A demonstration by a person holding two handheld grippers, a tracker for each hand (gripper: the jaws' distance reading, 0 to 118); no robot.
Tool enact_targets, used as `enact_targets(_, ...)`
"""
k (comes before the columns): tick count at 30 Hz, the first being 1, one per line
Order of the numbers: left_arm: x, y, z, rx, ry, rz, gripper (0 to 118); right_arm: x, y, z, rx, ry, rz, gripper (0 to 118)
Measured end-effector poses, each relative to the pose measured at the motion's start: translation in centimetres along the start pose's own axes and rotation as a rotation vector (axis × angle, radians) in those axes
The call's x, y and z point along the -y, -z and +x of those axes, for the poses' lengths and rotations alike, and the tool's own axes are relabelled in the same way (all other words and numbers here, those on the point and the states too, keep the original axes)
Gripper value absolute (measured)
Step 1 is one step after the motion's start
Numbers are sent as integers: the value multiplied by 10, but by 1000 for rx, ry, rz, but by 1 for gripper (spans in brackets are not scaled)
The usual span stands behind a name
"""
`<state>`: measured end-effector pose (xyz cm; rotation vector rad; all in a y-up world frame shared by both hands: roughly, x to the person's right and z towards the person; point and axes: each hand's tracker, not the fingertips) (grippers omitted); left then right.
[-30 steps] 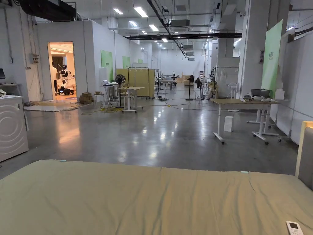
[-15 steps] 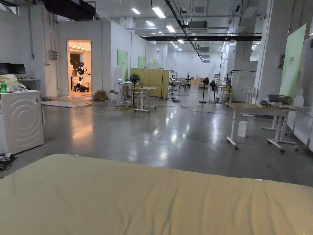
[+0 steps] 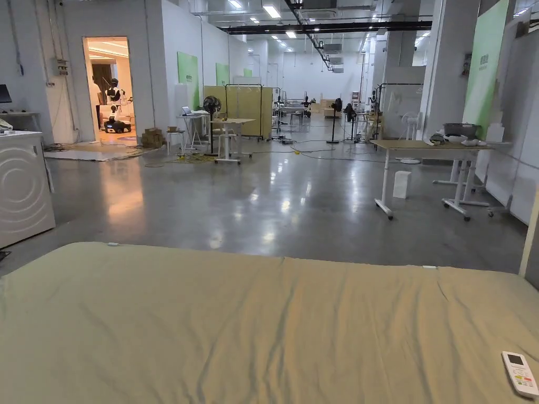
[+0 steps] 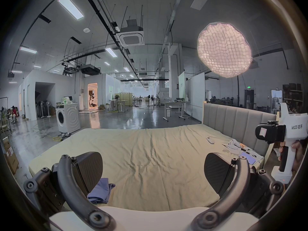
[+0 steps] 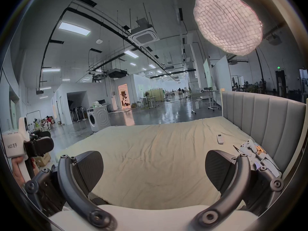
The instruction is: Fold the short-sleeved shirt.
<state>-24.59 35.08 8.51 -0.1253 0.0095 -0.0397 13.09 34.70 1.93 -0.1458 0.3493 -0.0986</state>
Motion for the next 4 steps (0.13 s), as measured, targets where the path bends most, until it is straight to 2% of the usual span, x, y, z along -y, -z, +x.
enact_targets(4, -1, 4, 3, 5, -1, -1, 118, 3, 5, 0, 1, -10, -19, 118)
